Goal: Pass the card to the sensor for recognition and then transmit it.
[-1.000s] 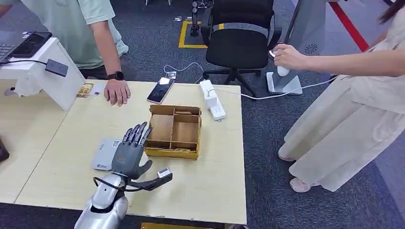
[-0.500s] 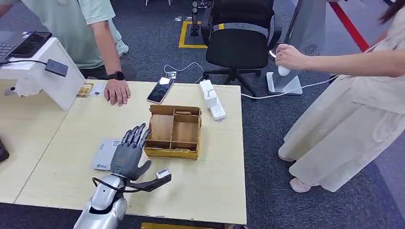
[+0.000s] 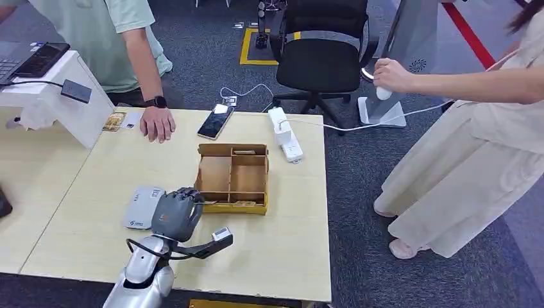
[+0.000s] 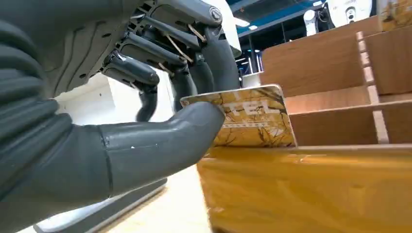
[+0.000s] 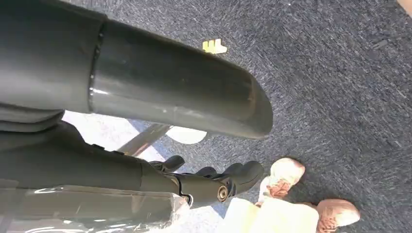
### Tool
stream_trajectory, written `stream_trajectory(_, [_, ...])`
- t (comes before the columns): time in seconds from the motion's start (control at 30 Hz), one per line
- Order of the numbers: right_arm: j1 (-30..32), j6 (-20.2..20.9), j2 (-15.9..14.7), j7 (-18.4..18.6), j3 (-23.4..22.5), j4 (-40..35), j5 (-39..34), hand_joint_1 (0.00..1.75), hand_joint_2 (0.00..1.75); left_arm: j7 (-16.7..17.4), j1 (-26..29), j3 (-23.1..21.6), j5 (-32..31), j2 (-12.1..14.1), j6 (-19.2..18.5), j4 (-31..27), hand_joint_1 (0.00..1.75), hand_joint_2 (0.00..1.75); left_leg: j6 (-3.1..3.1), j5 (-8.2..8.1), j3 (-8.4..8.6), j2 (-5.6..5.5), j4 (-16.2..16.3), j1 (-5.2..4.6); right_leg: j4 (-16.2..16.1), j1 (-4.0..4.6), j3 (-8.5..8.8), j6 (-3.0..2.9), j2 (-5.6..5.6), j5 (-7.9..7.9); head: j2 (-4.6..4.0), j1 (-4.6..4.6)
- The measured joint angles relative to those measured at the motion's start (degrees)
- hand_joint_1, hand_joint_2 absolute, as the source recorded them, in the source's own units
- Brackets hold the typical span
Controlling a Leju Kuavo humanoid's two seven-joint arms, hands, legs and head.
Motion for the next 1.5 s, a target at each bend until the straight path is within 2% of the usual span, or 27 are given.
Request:
stream_trajectory(0.1, [0.0, 0.0, 0.0, 0.0, 0.0, 0.0, 0.0, 0.00, 0.00, -0.3, 0.0, 0.0, 0.1, -0.3, 0.0, 0.0, 1.75, 1.75, 0.00, 0.00, 0.00, 0.00, 0.0, 0.00, 0.0, 0.00, 0.00, 0.00, 0.00, 0.00, 0.02, 0.02])
stream_trajectory(0.7, [0.0, 0.1, -0.2, 1.4, 0.7, 0.0, 0.0, 0.00, 0.00, -0.9, -1.0, 0.0, 0.5, -0.2, 1.1, -0.3, 1.75, 1.75, 0.00, 0.00, 0.00, 0.00, 0.0, 0.00, 0.0, 0.00, 0.00, 0.00, 0.00, 0.00, 0.00, 0.00])
stream_trajectory(1.2, [0.0, 0.3, -0.4, 1.8, 1.8, 0.0, 0.0, 0.00, 0.00, -0.9, -4.4, 4.0, 2.2, 0.4, 1.7, -8.6, 1.75, 1.75, 0.00, 0.01, 0.00, 0.00, 0.0, 0.01, 0.0, 0.00, 0.00, 0.00, 0.00, 0.00, 0.00, 0.02])
stream_trajectory(1.5, [0.0, 0.4, -0.5, 1.8, 2.0, 0.0, 0.0, 0.00, 0.00, -1.0, -7.1, 5.4, 0.9, 0.7, 1.4, -9.6, 1.75, 1.75, 0.01, 0.01, 0.00, 0.00, 0.0, 0.01, 0.0, 0.00, 0.00, 0.00, -0.01, 0.00, 0.00, 0.02])
